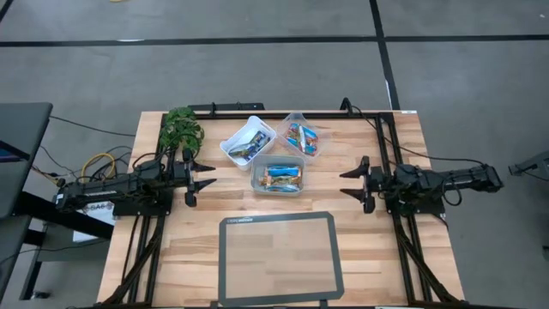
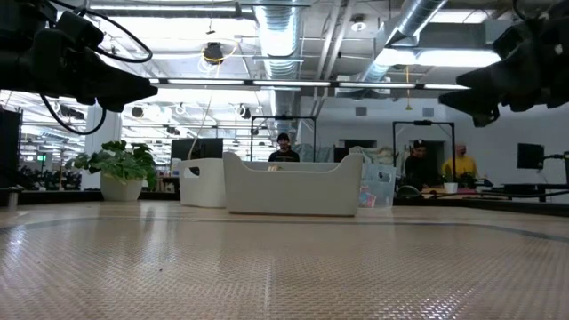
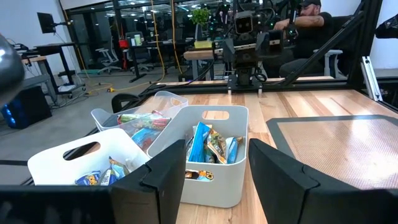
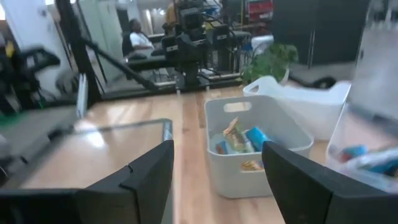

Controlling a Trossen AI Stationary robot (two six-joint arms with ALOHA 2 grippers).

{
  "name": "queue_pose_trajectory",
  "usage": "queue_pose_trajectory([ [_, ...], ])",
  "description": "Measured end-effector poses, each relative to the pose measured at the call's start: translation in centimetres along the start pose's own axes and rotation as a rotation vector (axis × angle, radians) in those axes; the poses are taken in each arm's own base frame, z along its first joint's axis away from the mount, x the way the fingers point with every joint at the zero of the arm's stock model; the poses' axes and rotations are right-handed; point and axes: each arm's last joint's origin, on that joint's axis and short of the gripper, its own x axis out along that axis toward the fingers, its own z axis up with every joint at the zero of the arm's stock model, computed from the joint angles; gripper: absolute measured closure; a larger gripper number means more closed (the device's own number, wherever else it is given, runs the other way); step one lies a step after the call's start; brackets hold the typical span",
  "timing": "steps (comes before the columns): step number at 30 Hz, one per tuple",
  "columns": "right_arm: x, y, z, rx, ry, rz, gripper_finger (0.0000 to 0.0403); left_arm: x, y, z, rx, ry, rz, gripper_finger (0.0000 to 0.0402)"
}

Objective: Pick and place Granola Bars by type
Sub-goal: Return to Home Position

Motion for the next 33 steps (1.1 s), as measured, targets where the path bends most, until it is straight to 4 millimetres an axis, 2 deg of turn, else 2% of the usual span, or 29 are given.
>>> queue_pose_trajectory([
  [6,0.00,0.00,0.00,0.160,0.000,0.000,0.0163,0.00,0.00,0.01,0.000,0.000,0.000,0.0233],
  [33,0.00,0.00,-0.03,0.153,0.001,0.000,0.0163,0.00,0.00,0.00,0.000,0.000,0.000,0.0233],
])
